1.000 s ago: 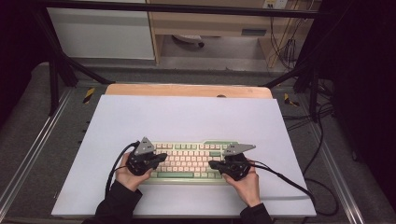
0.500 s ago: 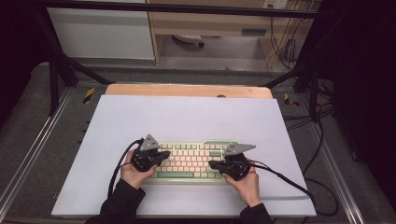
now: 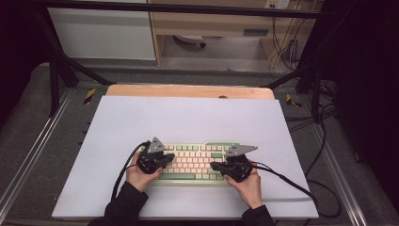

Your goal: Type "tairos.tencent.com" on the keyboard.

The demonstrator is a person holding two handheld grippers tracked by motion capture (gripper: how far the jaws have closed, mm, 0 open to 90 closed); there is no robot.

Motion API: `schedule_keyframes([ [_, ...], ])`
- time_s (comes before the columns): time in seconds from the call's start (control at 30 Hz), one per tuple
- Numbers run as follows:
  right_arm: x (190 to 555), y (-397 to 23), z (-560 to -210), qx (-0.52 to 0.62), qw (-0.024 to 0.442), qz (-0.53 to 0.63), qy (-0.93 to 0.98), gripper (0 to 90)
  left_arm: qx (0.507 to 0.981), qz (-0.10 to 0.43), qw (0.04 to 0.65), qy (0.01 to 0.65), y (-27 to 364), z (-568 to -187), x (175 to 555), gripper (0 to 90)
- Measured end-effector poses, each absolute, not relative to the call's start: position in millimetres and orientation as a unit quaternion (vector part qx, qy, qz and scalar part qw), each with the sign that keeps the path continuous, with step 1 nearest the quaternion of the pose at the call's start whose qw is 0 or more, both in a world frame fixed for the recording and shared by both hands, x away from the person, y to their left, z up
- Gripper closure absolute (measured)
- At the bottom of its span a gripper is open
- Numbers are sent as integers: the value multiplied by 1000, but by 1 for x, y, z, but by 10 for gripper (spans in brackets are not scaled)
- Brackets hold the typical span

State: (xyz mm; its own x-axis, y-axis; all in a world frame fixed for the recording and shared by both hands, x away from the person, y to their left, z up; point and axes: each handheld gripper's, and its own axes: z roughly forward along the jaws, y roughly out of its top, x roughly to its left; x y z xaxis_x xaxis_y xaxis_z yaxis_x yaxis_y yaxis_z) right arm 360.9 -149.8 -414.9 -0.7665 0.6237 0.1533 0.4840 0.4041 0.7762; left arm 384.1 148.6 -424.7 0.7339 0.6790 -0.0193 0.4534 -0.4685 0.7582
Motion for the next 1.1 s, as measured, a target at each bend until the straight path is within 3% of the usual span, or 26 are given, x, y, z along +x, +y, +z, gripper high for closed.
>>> schedule_keyframes([
  [1.1, 360, -151, -413, 332, 82, 436, 832, 900, 845, 142, 401, 323, 152, -419, 377, 898],
])
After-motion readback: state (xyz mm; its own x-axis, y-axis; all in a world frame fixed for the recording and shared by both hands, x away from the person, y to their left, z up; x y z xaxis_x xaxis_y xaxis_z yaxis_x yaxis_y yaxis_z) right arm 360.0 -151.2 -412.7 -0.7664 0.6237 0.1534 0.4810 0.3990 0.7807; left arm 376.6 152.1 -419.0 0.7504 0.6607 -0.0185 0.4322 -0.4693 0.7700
